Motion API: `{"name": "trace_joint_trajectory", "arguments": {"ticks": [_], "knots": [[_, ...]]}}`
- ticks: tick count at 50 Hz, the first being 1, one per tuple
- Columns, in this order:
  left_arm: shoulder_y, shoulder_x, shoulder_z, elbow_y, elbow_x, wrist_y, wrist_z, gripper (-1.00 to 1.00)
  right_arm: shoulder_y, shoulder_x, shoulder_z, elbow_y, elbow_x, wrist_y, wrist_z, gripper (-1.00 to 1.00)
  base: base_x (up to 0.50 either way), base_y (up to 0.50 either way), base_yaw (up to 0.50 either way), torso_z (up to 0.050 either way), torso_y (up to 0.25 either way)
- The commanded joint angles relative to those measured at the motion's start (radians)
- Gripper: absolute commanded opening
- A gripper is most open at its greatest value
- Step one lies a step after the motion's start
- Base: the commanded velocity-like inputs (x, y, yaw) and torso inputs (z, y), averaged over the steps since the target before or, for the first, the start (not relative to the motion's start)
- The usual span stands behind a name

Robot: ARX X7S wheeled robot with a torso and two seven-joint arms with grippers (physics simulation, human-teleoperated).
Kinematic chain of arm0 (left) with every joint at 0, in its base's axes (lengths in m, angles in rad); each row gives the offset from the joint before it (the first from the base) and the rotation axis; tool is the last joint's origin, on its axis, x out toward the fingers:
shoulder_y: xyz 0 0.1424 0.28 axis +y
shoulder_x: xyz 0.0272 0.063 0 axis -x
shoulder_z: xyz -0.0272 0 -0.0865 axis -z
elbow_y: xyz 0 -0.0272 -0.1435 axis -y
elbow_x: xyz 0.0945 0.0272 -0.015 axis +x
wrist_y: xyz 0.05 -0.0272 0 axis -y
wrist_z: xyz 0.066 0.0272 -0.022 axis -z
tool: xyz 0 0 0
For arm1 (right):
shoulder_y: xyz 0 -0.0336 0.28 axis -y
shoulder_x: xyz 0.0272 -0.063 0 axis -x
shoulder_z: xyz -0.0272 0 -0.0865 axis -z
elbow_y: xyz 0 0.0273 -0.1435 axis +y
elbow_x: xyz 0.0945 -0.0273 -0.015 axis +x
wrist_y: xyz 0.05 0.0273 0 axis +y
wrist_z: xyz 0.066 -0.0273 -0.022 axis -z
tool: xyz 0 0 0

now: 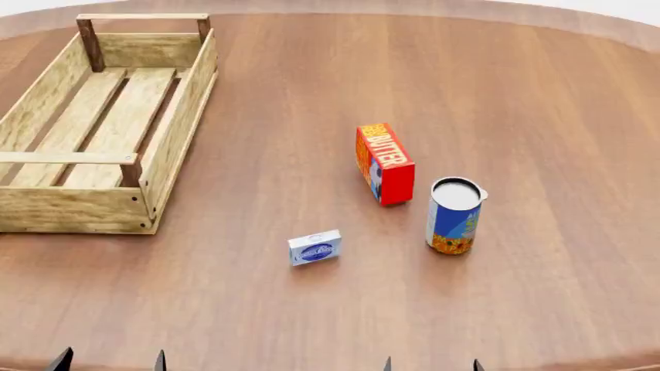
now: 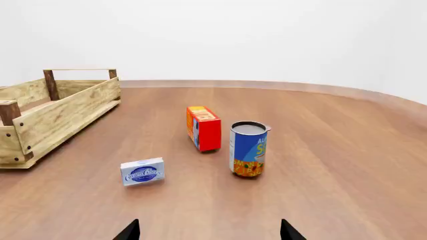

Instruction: Pick up the cream cheese and put it in the tray.

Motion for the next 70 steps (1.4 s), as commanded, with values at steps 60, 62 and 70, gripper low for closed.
{"name": "trace_joint_trajectory", "arguments": {"ticks": [60, 62, 70], "knots": [[0.153, -0.105, 0.104, 0.014, -0.145, 0.822, -0.103, 1.00, -0.161, 0.092, -0.098, -0.076, -0.116, -0.656, 0.304, 1.00, 0.00, 0.00, 0.00, 0.000, 0.000], [0.151, -0.103, 0.103, 0.006, -0.136, 0.832, -0.107, 1.00, -0.161, 0.094, -0.098, -0.074, -0.115, -0.667, 0.311, 1.00, 0.00, 0.00, 0.00, 0.000, 0.000], [0.156, -0.105, 0.103, 0.000, -0.141, 0.883, -0.118, 1.00, -0.166, 0.103, -0.104, -0.072, -0.116, -0.703, 0.334, 1.00, 0.01, 0.00, 0.00, 0.000, 0.000]]}}
